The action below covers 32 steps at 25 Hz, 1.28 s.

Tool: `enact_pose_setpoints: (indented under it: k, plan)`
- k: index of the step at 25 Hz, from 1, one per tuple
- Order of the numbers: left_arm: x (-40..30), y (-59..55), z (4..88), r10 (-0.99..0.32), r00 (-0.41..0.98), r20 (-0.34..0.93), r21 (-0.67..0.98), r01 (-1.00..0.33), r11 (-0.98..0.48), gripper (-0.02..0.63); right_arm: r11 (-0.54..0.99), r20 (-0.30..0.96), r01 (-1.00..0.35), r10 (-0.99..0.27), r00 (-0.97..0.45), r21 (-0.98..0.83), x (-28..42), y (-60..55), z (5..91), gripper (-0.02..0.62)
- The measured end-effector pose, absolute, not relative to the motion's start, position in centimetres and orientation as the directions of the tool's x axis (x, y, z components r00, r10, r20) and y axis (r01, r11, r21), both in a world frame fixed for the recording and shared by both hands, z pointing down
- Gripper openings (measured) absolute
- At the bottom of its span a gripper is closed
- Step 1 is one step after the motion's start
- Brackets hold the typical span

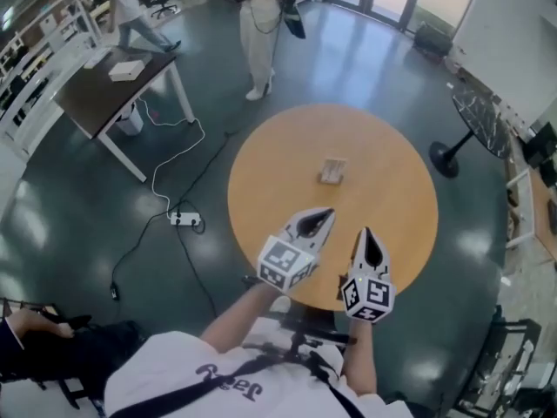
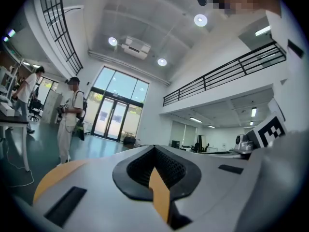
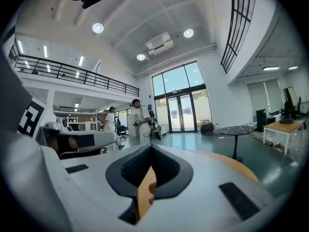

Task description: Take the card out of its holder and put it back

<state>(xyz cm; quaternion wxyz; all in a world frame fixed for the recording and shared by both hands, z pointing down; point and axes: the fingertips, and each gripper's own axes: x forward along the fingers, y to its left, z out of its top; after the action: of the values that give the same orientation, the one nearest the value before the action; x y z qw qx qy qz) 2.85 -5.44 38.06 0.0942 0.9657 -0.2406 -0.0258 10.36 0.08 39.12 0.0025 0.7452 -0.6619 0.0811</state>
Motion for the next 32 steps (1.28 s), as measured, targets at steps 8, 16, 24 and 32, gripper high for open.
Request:
enact_pose_setpoints:
  k: [8,16,24,32]
  plan:
    - [0.9,-8.8,42.5,-0.585,0.808,0.063,0.242,-0.581,-0.777,0.008,0.017,0.179,-0.992,-0.983,-0.04,-0.126,8.5,-4.2,41.9,0.018]
    - [0.8,-12.3,45.7,-0.624,0.772,0.12,0.219,-0.634,-0.742,0.008,0.07,0.246,-0.99,-0.964,-0.099,-0.125,8.8,-6.9,43.3,0.018]
    - [1.8,-15.7,49.3,-0.572,0.792,0.212,0.102,-0.6,-0.793,0.008,0.072,0.325,-0.987,-0.938,-0.116,-0.145,11.0,-9.7,46.2,0.018]
    - [0.4,-18.9,51.9,-0.558,0.787,0.264,0.117,-0.6,-0.791,0.009,0.051,0.393,-0.983,-0.912,-0.117,-0.174,12.9,-11.2,49.4,0.018]
